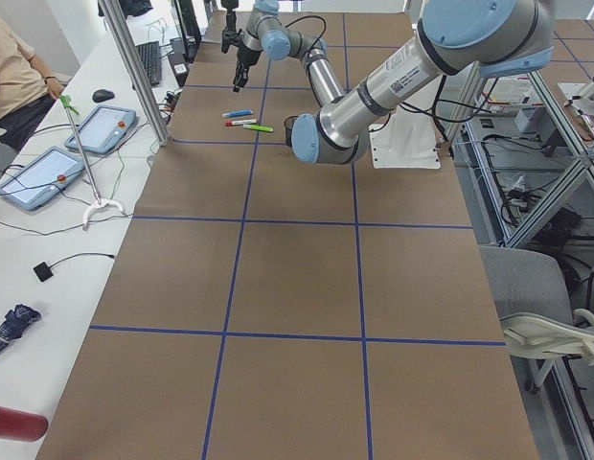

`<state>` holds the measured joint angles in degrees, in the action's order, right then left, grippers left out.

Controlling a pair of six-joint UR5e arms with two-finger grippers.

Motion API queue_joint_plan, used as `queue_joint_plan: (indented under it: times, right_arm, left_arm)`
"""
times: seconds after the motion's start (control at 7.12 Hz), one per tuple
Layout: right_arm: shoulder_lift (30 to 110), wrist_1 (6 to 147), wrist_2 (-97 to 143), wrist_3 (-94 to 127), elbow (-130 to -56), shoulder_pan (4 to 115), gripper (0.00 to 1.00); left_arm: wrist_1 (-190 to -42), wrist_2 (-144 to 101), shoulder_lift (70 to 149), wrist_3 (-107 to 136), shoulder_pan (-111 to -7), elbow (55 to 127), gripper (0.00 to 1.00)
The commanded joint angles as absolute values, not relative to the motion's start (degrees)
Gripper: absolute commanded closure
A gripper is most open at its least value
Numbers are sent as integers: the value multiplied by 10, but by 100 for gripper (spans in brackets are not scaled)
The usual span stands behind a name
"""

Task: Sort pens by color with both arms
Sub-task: 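Withdraw the left arm while the right gripper moves toward the pen cup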

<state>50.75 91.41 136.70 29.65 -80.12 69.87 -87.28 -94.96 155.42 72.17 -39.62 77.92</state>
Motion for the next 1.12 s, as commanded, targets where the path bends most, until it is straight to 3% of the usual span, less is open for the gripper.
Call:
queue_joint_plan:
  times: [0.0,0.56,0.98]
  right_arm:
    - [508,918,1371,360,-837,683,0]
    - [494,947,1367,580,-917,601,0]
    - [384,1120,1298,669,-926,488,0]
  left_arm:
    - [-768,-1005,1550,672,-404,833,1]
    - [-688,-1121,1389,466,-486,1002,1]
    - [-689,-1179,1322,349,-545,1028,1]
